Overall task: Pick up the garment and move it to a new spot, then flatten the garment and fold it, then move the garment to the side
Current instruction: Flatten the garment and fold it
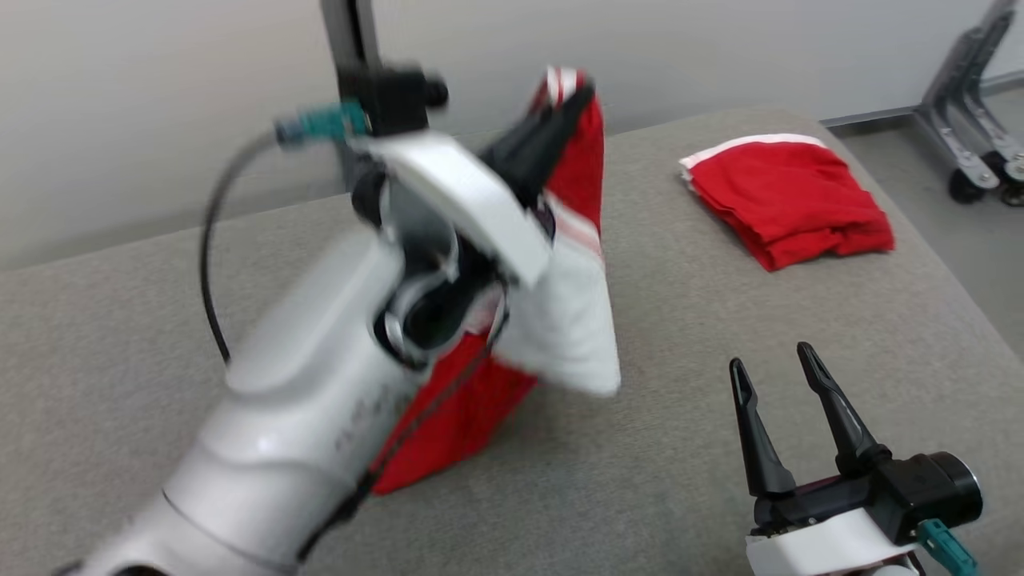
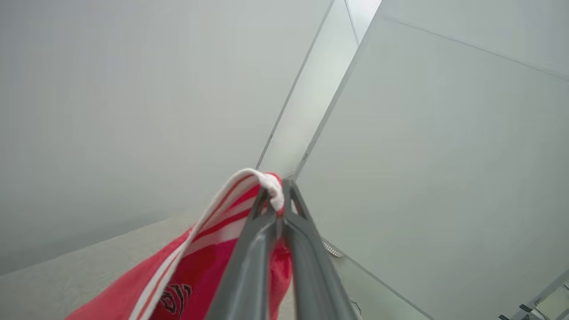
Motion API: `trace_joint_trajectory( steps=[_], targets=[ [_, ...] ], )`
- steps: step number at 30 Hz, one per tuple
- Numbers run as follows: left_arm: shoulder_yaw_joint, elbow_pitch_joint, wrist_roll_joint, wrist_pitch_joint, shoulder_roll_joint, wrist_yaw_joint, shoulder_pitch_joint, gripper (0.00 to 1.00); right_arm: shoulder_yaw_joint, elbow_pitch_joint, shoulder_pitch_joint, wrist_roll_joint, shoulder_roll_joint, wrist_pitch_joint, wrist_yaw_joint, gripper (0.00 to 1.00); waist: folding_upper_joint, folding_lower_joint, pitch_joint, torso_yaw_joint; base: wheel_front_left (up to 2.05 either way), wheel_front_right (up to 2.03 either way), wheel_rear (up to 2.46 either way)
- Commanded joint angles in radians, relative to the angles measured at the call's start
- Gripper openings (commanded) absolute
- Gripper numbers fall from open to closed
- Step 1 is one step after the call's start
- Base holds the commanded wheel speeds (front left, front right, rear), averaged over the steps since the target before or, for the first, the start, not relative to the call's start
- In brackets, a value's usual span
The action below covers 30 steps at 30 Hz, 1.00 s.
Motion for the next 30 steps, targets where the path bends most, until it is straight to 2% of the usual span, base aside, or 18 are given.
trace_joint_trajectory(
  steps=[1,7,11,14,18,24,27,30],
  targets=[
    [0.012,-0.007,-0.005,0.01,0.003,0.008,-0.042,0.0,-0.003,0.003,-0.005,0.008,-0.003,0.0,-0.002,1.0,0.0,0.0,-0.009,-0.038,0.0,0.0,0.0],
    [0.108,0.006,-0.079,0.018,0.002,0.082,-0.3,0.0,-0.022,0.003,0.013,0.032,-0.003,0.0,-0.002,1.0,0.0,0.0,-0.034,-0.094,0.0,0.0,0.0],
    [0.166,0.043,-0.106,-0.031,0.003,0.12,-0.41,0.0,-0.047,0.005,0.035,0.024,-0.003,0.0,-0.002,1.0,0.0,0.0,-0.06,-0.083,0.0,0.0,0.0],
    [0.193,0.072,-0.114,-0.041,0.014,0.141,-0.403,0.0,-0.076,0.0,0.046,0.019,-0.002,0.0,-0.002,1.0,0.0,0.0,-0.076,-0.055,0.0,0.0,0.0],
    [0.191,0.07,-0.132,-0.016,0.062,0.179,-0.25,0.0,-0.105,-0.014,0.056,0.011,-0.003,0.0,-0.002,1.0,0.0,0.0,-0.081,-0.015,0.0,0.0,0.0],
    [0.223,0.013,-0.172,-0.025,0.209,0.245,0.167,0.0,-0.129,-0.03,0.07,-0.001,-0.003,0.0,-0.002,1.0,0.0,0.0,-0.057,0.027,0.0,0.0,0.0],
    [0.251,-0.006,-0.171,-0.068,0.278,0.237,0.338,0.0,-0.133,-0.03,0.074,-0.002,-0.003,0.0,-0.002,1.0,0.0,0.0,-0.033,0.047,0.0,0.0,0.0],
    [0.277,0.0,-0.185,-0.11,0.316,0.203,0.444,0.0,-0.135,-0.028,0.073,-0.002,-0.003,0.0,-0.002,1.0,0.0,0.0,-0.008,0.072,0.0,0.0,0.0]
  ],
)
